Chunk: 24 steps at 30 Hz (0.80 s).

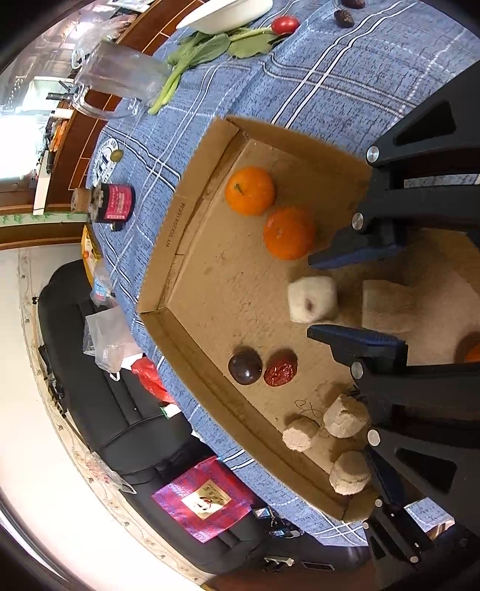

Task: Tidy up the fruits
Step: 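Open the right tool to drop the cream chunk while the left tool drops the red date into the tray, then grasp a small dark date with the right tool while the left tool grasps another dark date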

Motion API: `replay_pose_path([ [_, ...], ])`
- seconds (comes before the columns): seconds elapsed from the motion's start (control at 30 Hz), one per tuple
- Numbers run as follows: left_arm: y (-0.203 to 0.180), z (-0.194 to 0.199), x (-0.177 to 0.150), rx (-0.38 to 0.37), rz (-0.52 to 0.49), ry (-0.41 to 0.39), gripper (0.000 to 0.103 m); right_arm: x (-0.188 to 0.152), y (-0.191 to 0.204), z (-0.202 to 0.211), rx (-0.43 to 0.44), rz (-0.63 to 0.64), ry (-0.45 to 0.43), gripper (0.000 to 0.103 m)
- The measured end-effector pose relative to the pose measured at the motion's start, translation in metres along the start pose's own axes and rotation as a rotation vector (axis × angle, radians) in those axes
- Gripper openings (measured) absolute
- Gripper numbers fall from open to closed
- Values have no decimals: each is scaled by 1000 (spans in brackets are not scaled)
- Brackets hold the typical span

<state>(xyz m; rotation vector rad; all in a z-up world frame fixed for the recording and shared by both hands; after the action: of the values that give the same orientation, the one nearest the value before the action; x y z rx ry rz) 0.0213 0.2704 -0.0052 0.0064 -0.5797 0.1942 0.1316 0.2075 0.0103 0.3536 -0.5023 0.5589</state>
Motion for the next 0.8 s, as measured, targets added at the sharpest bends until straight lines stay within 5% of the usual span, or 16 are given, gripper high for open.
replay_pose_path([
  [0.4,-3,30,3,94,-10,-72,63,-26,-14,56,4,-59,-53,36],
  [0.53,-9,37,7,110,2,-89,65,-41,-32,78,-7,-103,-78,45],
  [0.8,-54,42,25,54,-45,-97,66,-74,-131,115,-144,-256,-122,46],
])
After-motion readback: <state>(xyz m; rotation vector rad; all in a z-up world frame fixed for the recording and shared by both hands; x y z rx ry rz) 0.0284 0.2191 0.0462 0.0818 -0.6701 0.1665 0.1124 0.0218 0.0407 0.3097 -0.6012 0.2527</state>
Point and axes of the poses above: each gripper's, at about its wrist camera, not at the fingertips, and z roughly against the way its jaws point, y to its left, x to its top, the point moved 4 cm from there along -z, roughly the way its jaws point, and after that the axes turned 4 degrees about -z, right-handed, at the moved point
